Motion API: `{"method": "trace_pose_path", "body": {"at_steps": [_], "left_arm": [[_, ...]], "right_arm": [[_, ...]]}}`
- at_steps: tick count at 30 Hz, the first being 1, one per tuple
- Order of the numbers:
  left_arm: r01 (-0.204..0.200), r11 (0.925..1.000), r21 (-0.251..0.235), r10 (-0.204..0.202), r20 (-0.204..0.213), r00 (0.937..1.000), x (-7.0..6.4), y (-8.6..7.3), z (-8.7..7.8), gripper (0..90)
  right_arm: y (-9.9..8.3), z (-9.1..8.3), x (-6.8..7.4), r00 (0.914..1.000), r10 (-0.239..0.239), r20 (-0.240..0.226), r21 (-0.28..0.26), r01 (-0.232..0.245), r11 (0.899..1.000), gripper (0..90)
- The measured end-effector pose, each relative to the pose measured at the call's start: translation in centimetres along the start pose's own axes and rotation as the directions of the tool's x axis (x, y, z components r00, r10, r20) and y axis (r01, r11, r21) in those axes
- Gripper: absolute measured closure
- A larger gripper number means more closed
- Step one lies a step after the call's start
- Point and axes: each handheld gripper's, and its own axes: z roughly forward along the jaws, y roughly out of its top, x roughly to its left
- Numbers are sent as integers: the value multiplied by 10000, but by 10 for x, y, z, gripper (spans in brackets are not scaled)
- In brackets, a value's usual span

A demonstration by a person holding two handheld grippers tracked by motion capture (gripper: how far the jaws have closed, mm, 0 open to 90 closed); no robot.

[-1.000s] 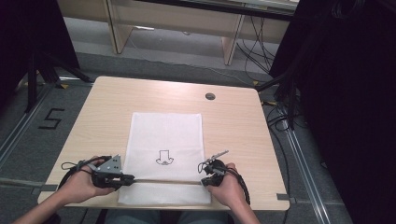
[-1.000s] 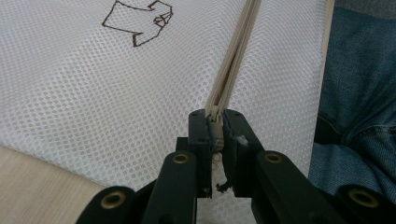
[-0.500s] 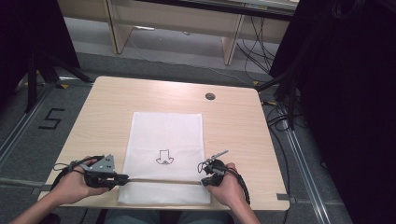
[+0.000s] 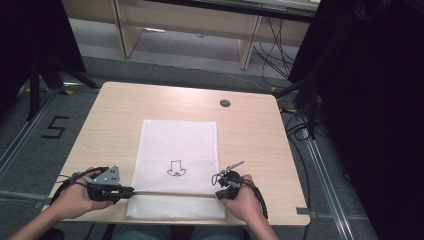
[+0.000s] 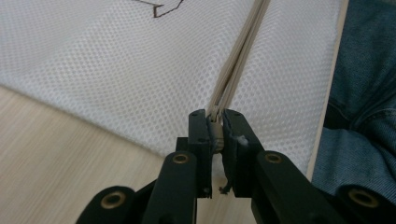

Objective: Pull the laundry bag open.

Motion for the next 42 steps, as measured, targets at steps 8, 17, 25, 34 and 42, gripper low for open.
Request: {"method": "trace_pose_path", "body": {"at_steps": [8,17,25,34,42], "left_arm": [[417,9991,-30,-417,-322,9986,7,-14,-12,820],[395,9990,199,-384,-530,9979,6,-17,-14,820],[339,9984,447,-307,-712,9970,4,-19,-14,821],[-79,9999,103,87,-750,9971,6,-22,-11,795],[784,9796,-1852,-957,-862,9917,13,-18,-15,460]], "right_arm": [[1,0,-1,9999,-138,-49,47,139,9999,900],[1,-1,0,10000,-19,38,168,19,9999,900],[3,0,0,9999,-111,-32,198,111,9997,900],[4,1,1,9998,-168,65,115,168,9998,900],[0,-21,-2,10000,64,73,-1282,-54,9917,668]]}}
